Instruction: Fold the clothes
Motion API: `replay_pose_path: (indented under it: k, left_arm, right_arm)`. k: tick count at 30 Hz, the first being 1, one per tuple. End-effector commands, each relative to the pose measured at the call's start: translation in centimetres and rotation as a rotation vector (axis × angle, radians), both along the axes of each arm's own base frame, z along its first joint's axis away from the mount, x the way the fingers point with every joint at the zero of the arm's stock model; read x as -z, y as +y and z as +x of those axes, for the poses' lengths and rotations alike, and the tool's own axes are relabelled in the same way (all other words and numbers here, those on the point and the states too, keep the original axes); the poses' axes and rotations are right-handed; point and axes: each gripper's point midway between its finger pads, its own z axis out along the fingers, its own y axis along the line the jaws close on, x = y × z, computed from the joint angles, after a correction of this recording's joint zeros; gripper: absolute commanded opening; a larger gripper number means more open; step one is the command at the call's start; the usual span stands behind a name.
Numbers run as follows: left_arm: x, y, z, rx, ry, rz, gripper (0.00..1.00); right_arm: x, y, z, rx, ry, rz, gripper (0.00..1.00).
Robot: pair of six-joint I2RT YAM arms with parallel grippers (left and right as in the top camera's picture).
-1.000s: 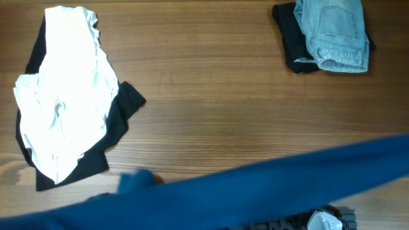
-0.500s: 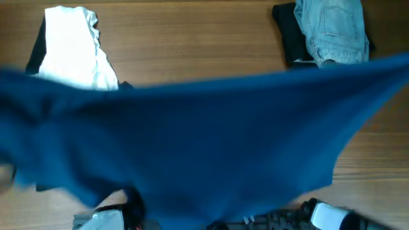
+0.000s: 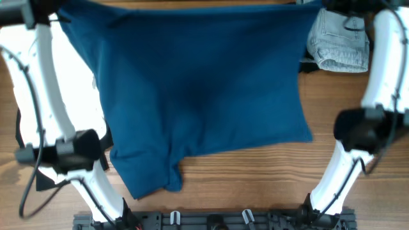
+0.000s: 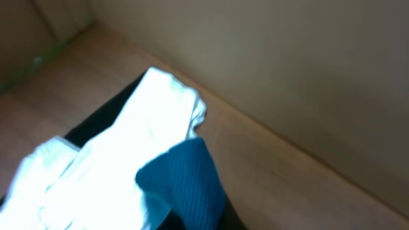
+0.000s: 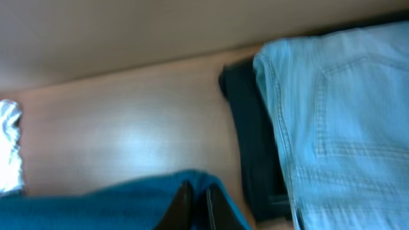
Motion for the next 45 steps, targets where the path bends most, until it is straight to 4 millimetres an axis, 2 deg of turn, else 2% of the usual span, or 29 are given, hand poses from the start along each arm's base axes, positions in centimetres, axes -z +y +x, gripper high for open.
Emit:
replay_pose_path:
  k: [1, 2, 5, 8, 13, 16, 23, 26, 31, 35, 40, 42, 43, 44, 45]
  left_arm:
    - [3.5, 1.2, 5.1, -0.008, -0.028, 0.027, 0.04]
    - [4.6, 1.1, 6.7, 0.003, -0.045, 0.021, 0.04]
    - [6.9, 0.4, 11.0, 0.058, -0.12, -0.011, 0.04]
    - [8.0, 0.4, 12.1, 0.062, -0.129, -0.012, 0.04]
    - [8.7, 0.3, 11.4, 0.061, -0.084, -0.018, 0.04]
    - [9.9, 0.0, 9.3, 0.06, 0.016, -0.033, 0.04]
    - [14.2, -1.0, 0.4, 0.051, 0.41, -0.095, 0.04]
    - [15.4, -1.4, -2.3, 0.049, 0.533, -0.114, 0.04]
    - [16.4, -1.8, -4.7, 0.032, 0.638, -0.149, 0.04]
    - [18.2, -2.7, -5.8, 0.049, 0.722, -0.199, 0.04]
    - [22.1, -3.2, -7.3, 0.05, 0.845, -0.226, 0.05]
    - [23.4, -3.3, -7.6, 0.049, 0.872, -0.23, 0.09]
    - [24.2, -3.3, -7.8, 0.048, 0.887, -0.233, 0.15]
    - [24.8, -3.3, -7.9, 0.047, 0.899, -0.234, 0.28]
    - [25.3, -3.3, -8.0, 0.047, 0.907, -0.235, 0.51]
  right_arm:
    - [1.4, -1.4, 3.6, 0.093, -0.062, -0.014, 0.04]
    - [1.2, -1.6, 4.7, 0.105, -0.101, -0.012, 0.04]
    - [-0.3, -2.0, 6.2, 0.118, -0.191, -0.037, 0.04]
    - [-0.2, -1.5, 6.5, 0.107, -0.197, -0.039, 0.04]
    - [1.2, -0.9, 6.1, 0.093, -0.149, -0.039, 0.04]
    - [2.4, -0.8, 4.8, 0.078, -0.079, -0.044, 0.04]
    - [6.1, -0.1, 0.1, 0.031, 0.159, -0.048, 0.04]
    - [7.1, 0.2, -1.5, 0.011, 0.235, -0.05, 0.04]
    - [9.2, 0.1, -3.4, 0.013, 0.35, -0.052, 0.04]
    - [11.3, 0.3, -4.3, 0.009, 0.429, -0.041, 0.04]
    - [12.2, 0.3, -4.8, 0.006, 0.468, -0.037, 0.04]
    - [12.5, 0.4, -5.0, -0.002, 0.483, -0.038, 0.05]
    - [12.8, 0.5, -5.3, -0.015, 0.494, -0.041, 0.08]
    - [12.9, 0.6, -5.4, -0.019, 0.501, -0.042, 0.21]
    - [13.0, 0.6, -5.5, -0.021, 0.507, -0.041, 0.43]
